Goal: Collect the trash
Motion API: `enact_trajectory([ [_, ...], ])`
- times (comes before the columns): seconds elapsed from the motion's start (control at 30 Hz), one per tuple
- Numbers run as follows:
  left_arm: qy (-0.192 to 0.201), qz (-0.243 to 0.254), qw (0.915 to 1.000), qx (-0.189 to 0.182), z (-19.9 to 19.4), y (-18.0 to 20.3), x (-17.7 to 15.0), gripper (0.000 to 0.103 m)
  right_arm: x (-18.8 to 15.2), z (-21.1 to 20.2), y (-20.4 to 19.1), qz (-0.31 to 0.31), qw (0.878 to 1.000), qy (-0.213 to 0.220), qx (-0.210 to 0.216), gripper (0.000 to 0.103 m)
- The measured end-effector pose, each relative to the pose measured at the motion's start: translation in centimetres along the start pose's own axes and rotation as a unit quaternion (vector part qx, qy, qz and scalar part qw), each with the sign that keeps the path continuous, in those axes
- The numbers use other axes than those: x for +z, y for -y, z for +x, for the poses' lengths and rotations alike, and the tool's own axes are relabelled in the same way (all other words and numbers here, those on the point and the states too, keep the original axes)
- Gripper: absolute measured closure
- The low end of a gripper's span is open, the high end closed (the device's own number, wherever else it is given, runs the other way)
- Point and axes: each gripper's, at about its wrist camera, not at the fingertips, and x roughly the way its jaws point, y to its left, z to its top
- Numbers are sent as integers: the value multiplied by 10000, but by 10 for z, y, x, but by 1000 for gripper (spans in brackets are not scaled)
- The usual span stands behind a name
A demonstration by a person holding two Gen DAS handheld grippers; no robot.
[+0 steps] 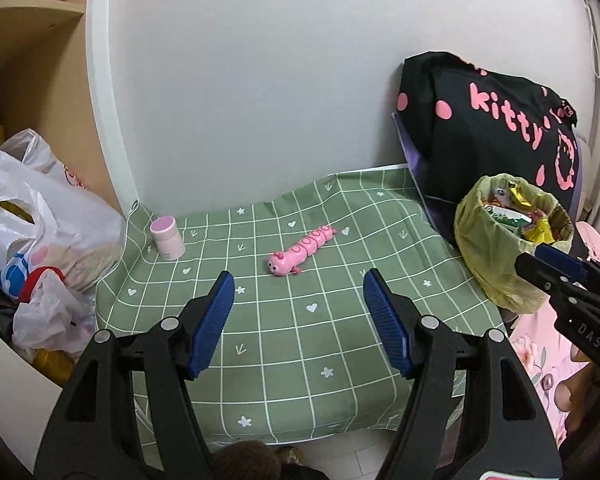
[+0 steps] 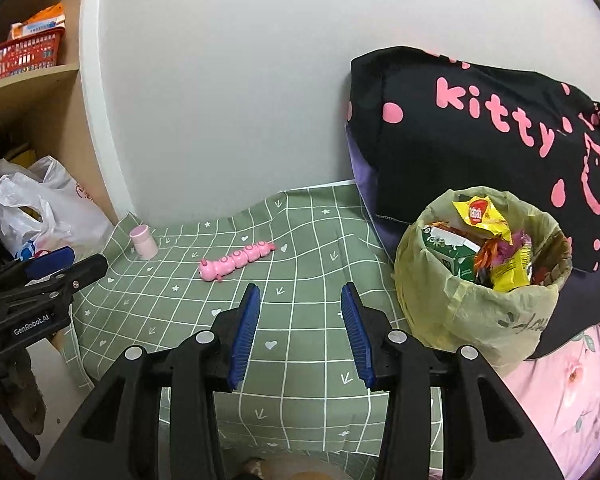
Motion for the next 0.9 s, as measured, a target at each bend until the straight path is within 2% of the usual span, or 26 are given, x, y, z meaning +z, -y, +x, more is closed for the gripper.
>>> enact_trajectory([
  [0.9, 203, 190, 9992, -301, -18, 15, 0, 39, -3, -25, 2, 84, 9994, 254, -224, 63],
])
